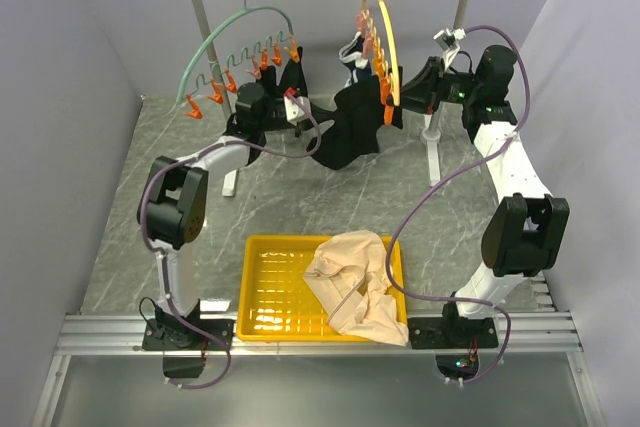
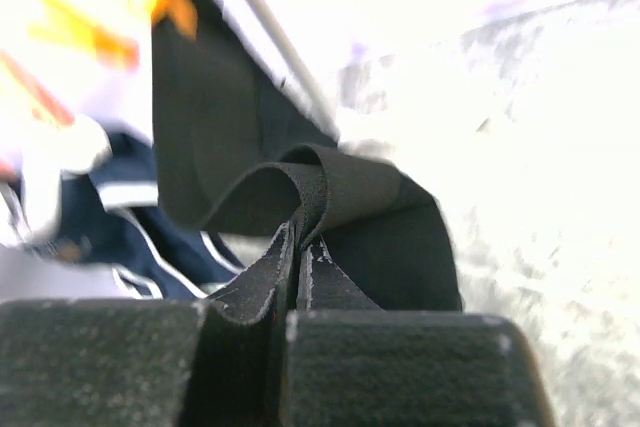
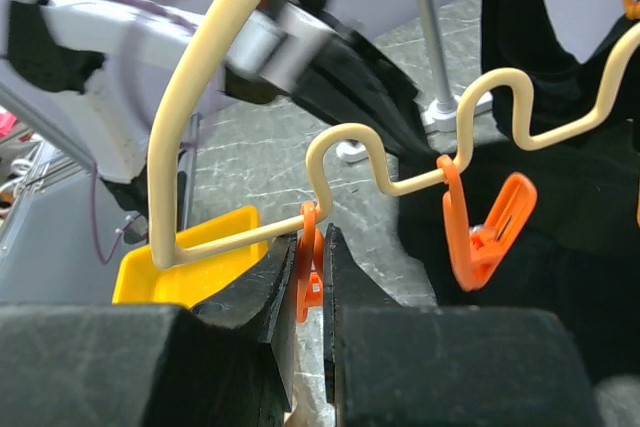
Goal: Clip the underwear to the hanger
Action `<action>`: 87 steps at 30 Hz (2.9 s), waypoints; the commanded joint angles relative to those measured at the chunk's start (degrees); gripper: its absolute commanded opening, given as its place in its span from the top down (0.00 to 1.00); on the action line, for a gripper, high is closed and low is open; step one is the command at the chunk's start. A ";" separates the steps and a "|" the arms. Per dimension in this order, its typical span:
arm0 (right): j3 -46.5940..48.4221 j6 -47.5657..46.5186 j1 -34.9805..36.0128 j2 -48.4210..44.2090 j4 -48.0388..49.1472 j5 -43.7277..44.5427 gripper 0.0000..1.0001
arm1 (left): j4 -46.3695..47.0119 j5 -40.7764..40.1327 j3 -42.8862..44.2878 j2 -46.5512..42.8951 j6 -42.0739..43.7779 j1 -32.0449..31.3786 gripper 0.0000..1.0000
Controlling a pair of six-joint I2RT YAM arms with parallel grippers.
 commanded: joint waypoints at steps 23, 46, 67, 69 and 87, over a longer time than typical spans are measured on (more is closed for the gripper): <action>0.87 -3.21 0.17 -3.46 -3.97 5.99 1.00 | -5.90 -3.52 4.75 -5.66 -18.88 -11.00 1.00; -2.12 5.77 0.26 -2.93 11.07 0.27 1.00 | -8.63 3.43 20.13 5.06 -28.81 -11.09 1.00; -1.07 5.06 0.79 -2.05 10.62 -0.51 1.00 | -12.39 7.73 24.09 7.26 -27.59 -11.70 1.00; -1.07 5.24 0.79 -1.96 10.98 -0.43 1.00 | -14.24 8.44 24.61 7.35 -25.31 -11.88 1.00; -0.45 1.90 1.23 -1.70 7.11 -0.60 1.00 | -13.01 8.44 27.34 7.17 -25.65 -12.41 1.00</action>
